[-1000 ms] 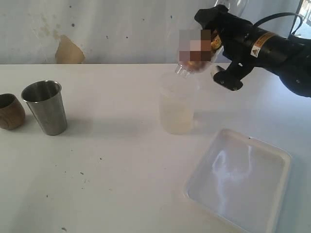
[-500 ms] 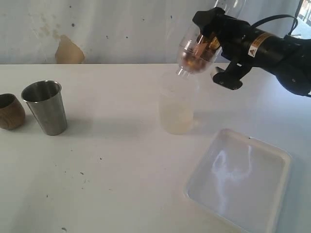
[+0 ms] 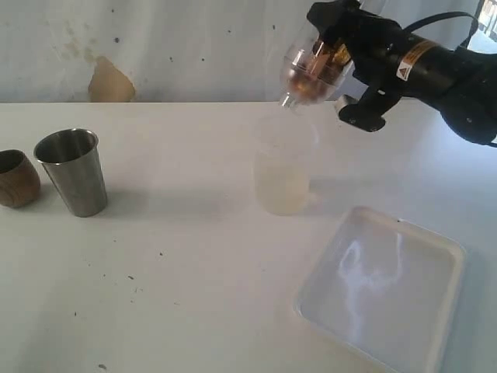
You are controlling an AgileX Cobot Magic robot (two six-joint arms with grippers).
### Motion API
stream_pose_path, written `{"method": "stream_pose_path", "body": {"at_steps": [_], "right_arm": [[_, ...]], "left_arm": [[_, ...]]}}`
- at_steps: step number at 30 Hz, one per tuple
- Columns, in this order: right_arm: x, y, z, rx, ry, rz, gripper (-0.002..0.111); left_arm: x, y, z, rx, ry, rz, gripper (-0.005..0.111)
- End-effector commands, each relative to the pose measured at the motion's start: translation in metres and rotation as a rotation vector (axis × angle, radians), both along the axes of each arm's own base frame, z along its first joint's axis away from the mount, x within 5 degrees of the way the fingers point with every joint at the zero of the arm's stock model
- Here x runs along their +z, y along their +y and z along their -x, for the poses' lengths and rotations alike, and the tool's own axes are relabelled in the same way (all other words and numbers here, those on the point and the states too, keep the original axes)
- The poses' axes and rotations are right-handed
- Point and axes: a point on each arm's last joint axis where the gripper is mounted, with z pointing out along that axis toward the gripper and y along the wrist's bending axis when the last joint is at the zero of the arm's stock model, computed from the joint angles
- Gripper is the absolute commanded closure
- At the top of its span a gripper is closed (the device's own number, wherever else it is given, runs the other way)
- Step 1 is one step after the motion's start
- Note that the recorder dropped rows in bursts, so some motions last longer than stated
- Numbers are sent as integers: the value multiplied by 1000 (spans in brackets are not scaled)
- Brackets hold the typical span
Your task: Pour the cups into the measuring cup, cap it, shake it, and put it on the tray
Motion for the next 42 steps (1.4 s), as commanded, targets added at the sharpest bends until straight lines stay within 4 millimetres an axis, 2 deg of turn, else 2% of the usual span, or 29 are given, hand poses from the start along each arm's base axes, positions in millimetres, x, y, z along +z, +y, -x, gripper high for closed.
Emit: {"method": "stream_pose_path", "body": {"at_steps": [1,5,8,15,24,29,33,37,42], "right_arm": [[6,-2,0,-15,5,-35,108],[-7,-6,-2,-59,112,-25,108],[-11,-5,-4,-54,113,-28,108],[4,1,-2,26,-47,-86,108],[-7,-3,-4,-31,79,-77,108],[2,0,-2,10,-7,-94,108],[2,-1,-2,5,6,-106,108],[-3,-3,-3,-21,104,-221,108],[1,-2,-2,-6,117,-333,108]], "left_arm": [[-1,0,0,1,-5,2,107],[-1,0,0,1,-5,2,107],[-1,0,0,1,-5,2,107],[-1,0,0,1,-5,2,107],[-1,0,0,1,-5,2,107],[-1,0,0,1,-5,2,107],[-1,0,0,1,-5,2,107],[-1,0,0,1,-5,2,107],[-1,0,0,1,-5,2,107]]}}
